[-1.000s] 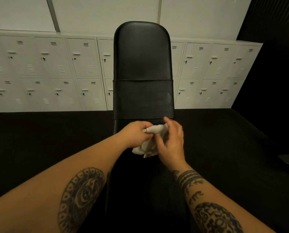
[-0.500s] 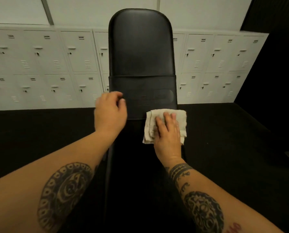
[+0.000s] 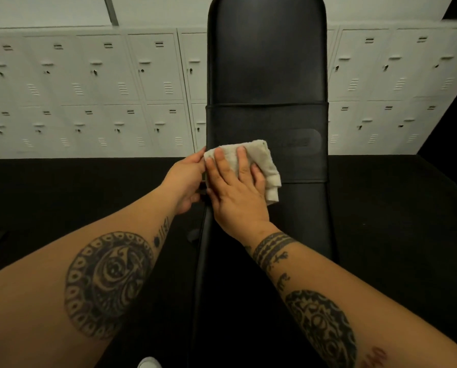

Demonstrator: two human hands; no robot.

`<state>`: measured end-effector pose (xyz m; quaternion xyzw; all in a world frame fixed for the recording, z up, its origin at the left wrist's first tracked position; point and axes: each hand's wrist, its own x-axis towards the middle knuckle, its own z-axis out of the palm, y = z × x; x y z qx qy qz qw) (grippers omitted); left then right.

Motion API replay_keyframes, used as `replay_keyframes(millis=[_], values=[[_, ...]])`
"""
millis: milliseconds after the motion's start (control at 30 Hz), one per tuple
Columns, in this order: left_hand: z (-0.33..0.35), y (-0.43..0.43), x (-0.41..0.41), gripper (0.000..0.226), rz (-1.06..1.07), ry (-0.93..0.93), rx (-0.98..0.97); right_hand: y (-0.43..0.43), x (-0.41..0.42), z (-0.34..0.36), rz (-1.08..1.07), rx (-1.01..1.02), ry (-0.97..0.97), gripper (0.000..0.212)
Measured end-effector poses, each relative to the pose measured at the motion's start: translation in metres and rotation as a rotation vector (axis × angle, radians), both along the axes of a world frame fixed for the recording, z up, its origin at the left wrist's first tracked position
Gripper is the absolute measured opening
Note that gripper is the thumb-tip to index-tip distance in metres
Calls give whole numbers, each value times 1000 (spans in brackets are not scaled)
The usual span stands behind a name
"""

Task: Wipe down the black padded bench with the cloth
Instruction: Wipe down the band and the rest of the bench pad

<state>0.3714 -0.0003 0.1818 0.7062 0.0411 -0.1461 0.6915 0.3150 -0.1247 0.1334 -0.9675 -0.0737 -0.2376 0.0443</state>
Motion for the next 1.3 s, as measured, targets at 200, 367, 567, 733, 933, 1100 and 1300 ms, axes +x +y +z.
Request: replay_keyframes(millis=[200,367,567,733,933,1100,1300], values=[[-12,-14,-21,34,121,-67,-3,-42,-47,-37,86,-98,-24,64],[-40,-28,-58,55,105,-241,345,-77,-79,-56,-189,11,70,67],[-45,-36,-75,77,100,-284,686,-73,-78,-37,-270,90,162,66],[-40,-41,-72,74,-151,-614,979,-74,-102,-48,56,-116,248,62],[-38,-41,-67,79,-204,-550,1111,-113,-103,-36,-96,-155,210,63],[-37,-43,-68,80,-203,-570,1201,-98,-82,-24,-223,-43,198,65],[-39,-48,-71,78,-159,-625,1317,-74,-87,-37,-100,-82,231,68]])
